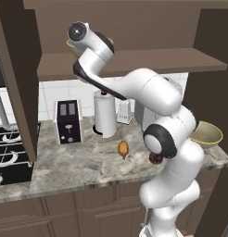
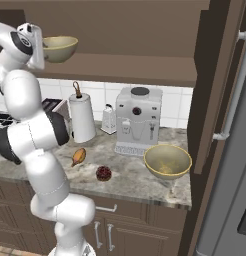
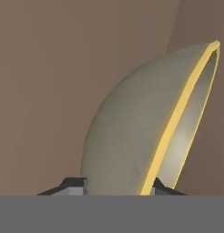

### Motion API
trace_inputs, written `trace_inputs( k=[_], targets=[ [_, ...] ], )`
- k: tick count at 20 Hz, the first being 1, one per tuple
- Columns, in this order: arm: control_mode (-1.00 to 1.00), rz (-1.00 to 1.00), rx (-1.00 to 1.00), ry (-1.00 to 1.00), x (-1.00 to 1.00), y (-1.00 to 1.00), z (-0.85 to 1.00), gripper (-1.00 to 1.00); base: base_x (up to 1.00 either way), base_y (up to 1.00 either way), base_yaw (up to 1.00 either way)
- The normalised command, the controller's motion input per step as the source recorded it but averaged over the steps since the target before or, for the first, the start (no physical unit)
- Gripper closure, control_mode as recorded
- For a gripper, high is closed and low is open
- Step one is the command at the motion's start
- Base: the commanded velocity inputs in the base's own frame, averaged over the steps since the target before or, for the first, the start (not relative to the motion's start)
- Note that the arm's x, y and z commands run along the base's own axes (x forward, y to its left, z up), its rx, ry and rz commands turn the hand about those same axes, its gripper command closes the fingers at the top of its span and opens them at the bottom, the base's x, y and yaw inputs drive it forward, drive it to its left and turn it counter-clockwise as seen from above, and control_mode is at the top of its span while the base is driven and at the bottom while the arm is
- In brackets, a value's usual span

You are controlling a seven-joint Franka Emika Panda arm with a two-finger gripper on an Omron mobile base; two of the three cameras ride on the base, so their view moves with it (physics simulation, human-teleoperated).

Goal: Pick both bowls and place them on the counter. Then place the chicken drumstick in one bowl and place the cake in the other bowl.

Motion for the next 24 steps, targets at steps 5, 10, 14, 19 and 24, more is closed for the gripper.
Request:
trace_inputs(
  k=[5,10,14,19,24],
  targets=[
    [-1.00,0.00,0.00,-0.03,-0.32,-0.01,-0.19,1.00,0.00,0.00,0.00],
    [-1.00,-0.01,0.00,-0.14,-0.69,0.00,-0.03,1.00,0.00,0.00,0.00],
    [-1.00,-0.04,0.00,-0.12,-0.88,0.02,0.00,1.00,0.00,0.00,0.00],
    [-1.00,-0.03,0.00,-0.06,-0.90,0.01,0.00,1.00,0.00,0.00,0.00],
    [-1.00,0.00,0.00,-0.01,-0.91,0.00,-0.18,1.00,0.00,0.00,0.00]
  ],
)
